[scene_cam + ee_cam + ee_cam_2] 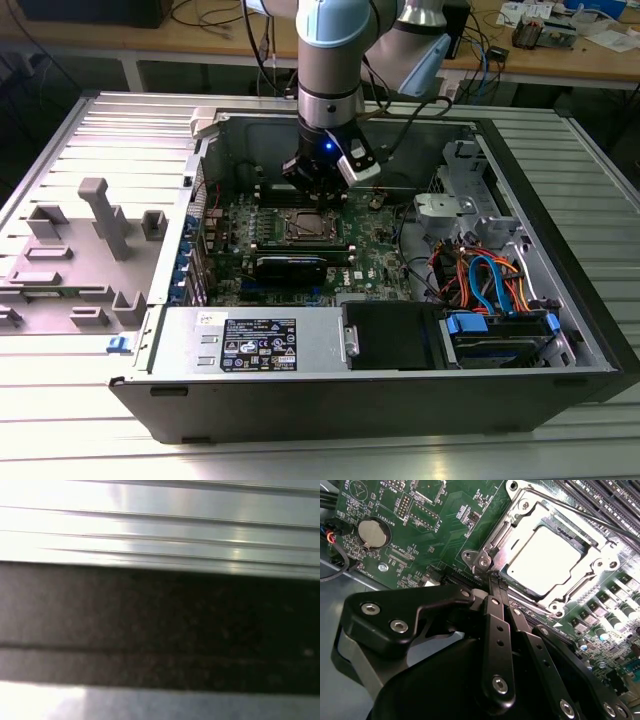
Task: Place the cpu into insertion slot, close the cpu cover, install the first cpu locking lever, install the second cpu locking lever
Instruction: 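Install the first cpu locking lever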
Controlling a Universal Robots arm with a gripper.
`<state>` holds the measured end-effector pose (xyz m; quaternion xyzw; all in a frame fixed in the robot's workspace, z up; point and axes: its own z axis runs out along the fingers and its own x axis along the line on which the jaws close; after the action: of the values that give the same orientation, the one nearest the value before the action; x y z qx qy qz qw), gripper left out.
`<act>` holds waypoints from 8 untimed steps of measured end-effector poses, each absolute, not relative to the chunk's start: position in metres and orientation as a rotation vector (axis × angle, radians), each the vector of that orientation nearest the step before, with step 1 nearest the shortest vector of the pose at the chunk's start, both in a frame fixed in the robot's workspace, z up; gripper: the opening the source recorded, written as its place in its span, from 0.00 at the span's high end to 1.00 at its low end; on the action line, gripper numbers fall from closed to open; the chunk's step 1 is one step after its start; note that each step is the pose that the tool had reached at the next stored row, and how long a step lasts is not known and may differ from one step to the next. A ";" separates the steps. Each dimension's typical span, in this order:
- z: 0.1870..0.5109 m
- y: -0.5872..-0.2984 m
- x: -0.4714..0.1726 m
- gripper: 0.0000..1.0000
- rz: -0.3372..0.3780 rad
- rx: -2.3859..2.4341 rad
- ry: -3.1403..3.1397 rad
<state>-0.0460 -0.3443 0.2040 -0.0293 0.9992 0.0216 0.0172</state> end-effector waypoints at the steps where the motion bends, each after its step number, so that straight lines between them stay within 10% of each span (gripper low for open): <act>1: 0.204 -0.345 -0.046 0.89 0.067 -0.091 3.105; 8: 0.201 -0.345 -0.046 0.89 0.071 -0.091 3.105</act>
<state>-0.0460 -0.3453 0.2014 -0.0293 0.9992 0.0229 0.0171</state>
